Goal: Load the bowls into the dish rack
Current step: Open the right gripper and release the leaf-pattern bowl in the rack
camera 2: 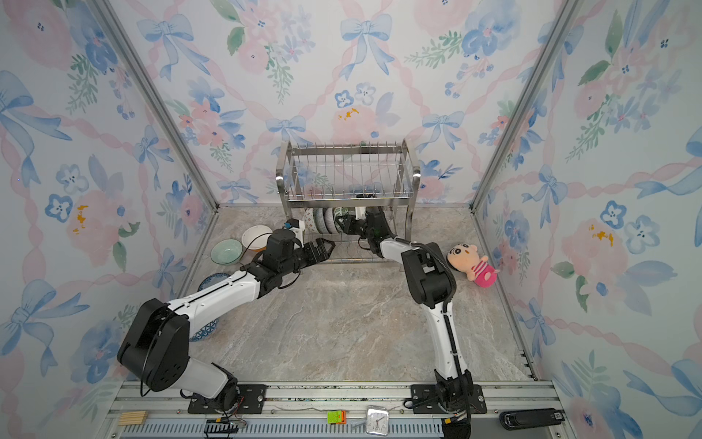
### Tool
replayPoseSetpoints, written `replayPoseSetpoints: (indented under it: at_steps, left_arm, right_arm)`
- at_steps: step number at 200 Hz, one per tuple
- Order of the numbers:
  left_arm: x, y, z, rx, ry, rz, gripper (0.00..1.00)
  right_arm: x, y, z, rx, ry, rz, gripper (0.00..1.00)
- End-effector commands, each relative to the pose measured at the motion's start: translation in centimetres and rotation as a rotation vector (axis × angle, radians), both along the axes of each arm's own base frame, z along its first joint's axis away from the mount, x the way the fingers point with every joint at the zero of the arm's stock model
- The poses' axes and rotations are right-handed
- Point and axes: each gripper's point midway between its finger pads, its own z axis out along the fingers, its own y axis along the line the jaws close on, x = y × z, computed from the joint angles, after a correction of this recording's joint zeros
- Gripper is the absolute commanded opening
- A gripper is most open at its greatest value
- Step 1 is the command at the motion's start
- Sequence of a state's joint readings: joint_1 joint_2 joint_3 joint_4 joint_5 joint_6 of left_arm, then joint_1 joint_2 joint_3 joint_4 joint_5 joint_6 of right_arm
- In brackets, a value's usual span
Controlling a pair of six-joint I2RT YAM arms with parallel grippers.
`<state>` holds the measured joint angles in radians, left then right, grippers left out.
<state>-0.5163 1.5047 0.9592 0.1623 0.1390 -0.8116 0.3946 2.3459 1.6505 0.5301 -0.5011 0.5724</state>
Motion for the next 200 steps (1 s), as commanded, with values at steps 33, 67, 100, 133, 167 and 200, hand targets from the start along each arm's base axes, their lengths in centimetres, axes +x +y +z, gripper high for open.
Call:
replayPoseSetpoints:
  at_steps: [33,67,100,133,167,200]
  left_arm:
    - [0.5,0.0,0.4,0.003,-0.009,-0.004,0.98]
    - [0.5,0.0,0.5,0.001,-0.008,-0.004,0.98]
    - [0.5,0.0,0.5,0.000,-0.009,-0.005,0.98]
    - [0.5,0.1,0.5,0.003,-0.010,-0.003,0.98]
    - [0.5,0.1,0.5,0.002,-0.009,-0.003,0.98]
    - [0.5,0.2,0.7,0.000,-0.012,-0.002,0.98]
  right_arm:
    - [-1.1,-0.2,1.5,0.001,0.006,-0.001,0.23]
    - [-1.4,-0.3,1.7,0.005,0.002,-0.003,0.25]
    - [-1.6,-0.2,1.8,0.010,0.000,-0.002,0.26]
    - [-1.7,-0.3,2.2,0.016,-0.007,-0.009,0.27]
    - [-2.0,-0.5,2.4,0.018,-0.013,-0.012,0.27]
    - [-2.5,-0.7,2.6,0.017,-0.021,-0.019,0.28]
